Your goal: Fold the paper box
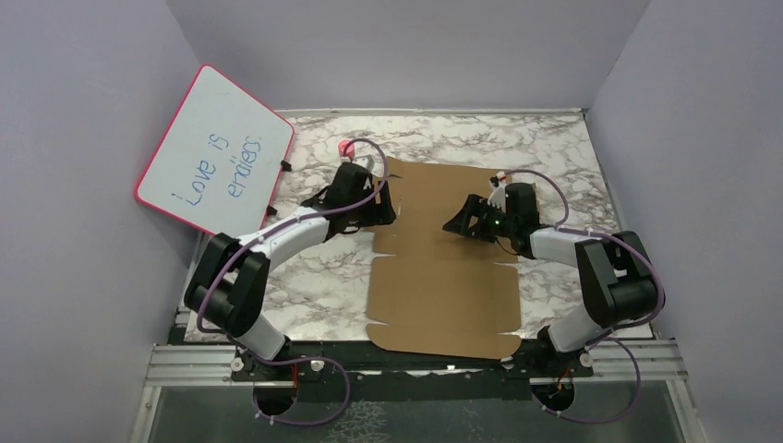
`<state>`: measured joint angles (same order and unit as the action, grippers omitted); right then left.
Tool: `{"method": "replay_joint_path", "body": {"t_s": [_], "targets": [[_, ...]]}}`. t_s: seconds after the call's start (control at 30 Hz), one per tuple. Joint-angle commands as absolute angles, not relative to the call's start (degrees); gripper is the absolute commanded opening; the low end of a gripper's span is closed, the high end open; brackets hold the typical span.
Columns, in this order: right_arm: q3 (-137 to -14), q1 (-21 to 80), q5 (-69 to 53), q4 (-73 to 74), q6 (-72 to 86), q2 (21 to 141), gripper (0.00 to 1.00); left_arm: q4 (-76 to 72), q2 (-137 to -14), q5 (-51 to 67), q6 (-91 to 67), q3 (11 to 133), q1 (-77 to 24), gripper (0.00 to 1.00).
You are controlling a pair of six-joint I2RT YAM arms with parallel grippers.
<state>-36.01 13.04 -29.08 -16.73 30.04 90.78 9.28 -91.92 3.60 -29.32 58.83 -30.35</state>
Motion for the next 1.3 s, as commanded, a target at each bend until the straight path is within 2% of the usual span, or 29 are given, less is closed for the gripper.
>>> {"method": "replay_joint_path", "body": {"t_s": [0.0,0.27,0.43,0.67,0.93,1.1,1.27], "targets": [[-33.6,14.6,-31.4,-20.6,30.8,87.7,0.87,1.5,-85.0,9.0,-36.4,49.9,-29.3,0.79],[-32.8,16.7,-31.1,-22.9,31.3,89.3,0.87,-5.1,-84.2,14.3,-41.1,42.1,-27.3,0.79],[-33.0,17.5,-31.0,-23.7,31.7,91.0,0.87,-7.3,-87.1,15.7,-41.4,41.3,-26.9,0.78],[-33.4,18.6,-29.7,-23.3,31.7,92.3,0.87,-8.9,-90.4,16.0,-41.0,40.7,-26.8,0.7],[-33.3,19.7,-28.8,-23.7,31.6,93.6,0.87,-7.9,-91.5,15.0,-39.5,40.1,-26.8,0.68],[-33.5,20.0,-28.5,-23.7,31.7,94.1,0.87,-9.6,-91.1,17.4,-39.9,40.0,-27.4,0.58],[-33.7,20.4,-28.2,-23.7,31.8,94.2,0.87,-8.7,-89.1,15.1,-39.1,40.4,-28.9,0.41]]}}
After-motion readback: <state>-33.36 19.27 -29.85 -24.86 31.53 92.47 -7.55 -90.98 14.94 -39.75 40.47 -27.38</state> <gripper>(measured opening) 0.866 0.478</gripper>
